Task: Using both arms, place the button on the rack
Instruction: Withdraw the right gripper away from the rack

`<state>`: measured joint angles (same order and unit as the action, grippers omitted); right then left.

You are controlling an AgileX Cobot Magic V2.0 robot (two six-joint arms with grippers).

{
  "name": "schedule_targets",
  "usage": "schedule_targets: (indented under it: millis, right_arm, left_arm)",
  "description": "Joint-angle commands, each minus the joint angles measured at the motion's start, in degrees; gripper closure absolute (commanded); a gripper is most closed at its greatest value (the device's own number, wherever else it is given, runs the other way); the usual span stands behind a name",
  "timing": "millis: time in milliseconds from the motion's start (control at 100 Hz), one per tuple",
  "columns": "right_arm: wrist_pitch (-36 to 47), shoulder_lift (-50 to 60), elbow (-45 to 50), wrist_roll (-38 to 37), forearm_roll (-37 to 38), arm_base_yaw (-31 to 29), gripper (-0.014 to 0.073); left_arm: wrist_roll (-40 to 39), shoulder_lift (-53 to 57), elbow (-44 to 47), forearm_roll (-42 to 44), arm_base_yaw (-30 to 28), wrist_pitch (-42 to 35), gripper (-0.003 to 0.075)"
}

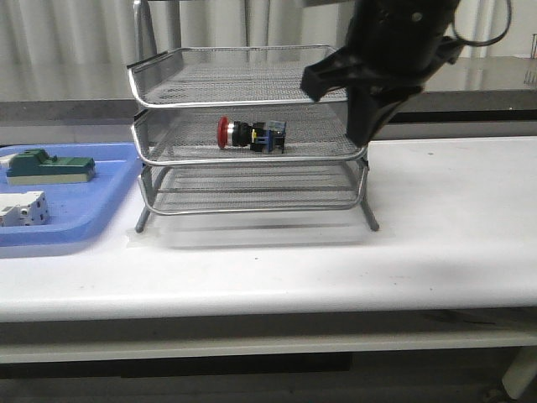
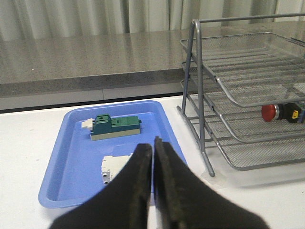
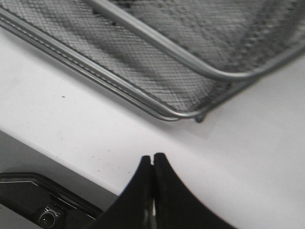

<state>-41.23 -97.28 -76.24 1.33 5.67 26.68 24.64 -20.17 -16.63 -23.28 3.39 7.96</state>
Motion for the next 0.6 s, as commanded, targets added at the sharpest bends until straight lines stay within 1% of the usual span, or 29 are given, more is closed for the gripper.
schedule_targets:
  millis: [0,130,370,590]
  right_arm:
    - [2.2,6.7,1.0,-0.5,1.3,-2.5,0.0663]
    - [3.3,13.2,5.2,-1.6,1.4,-6.8,0.0663]
    - [7.8,27.8,15.0,-3.4,1.8,-15.6,0.0663]
    - [11.7,40.8,24.0,-3.5,1.9,-21.4,0.0663]
  left_arm:
    - [-0.5,-0.3,-1.7,-0.8,-0.2,-4.3,0.0716]
    - [-0.5,-0.3,-1.7,-0.8,-0.2,-4.3,0.0716]
    - [-0.5,-0.3,-1.7,-0.8,-0.2,-4.3,0.0716]
    - [-0.5,-0.3,-1.7,-0.8,-0.2,-4.3,0.0716]
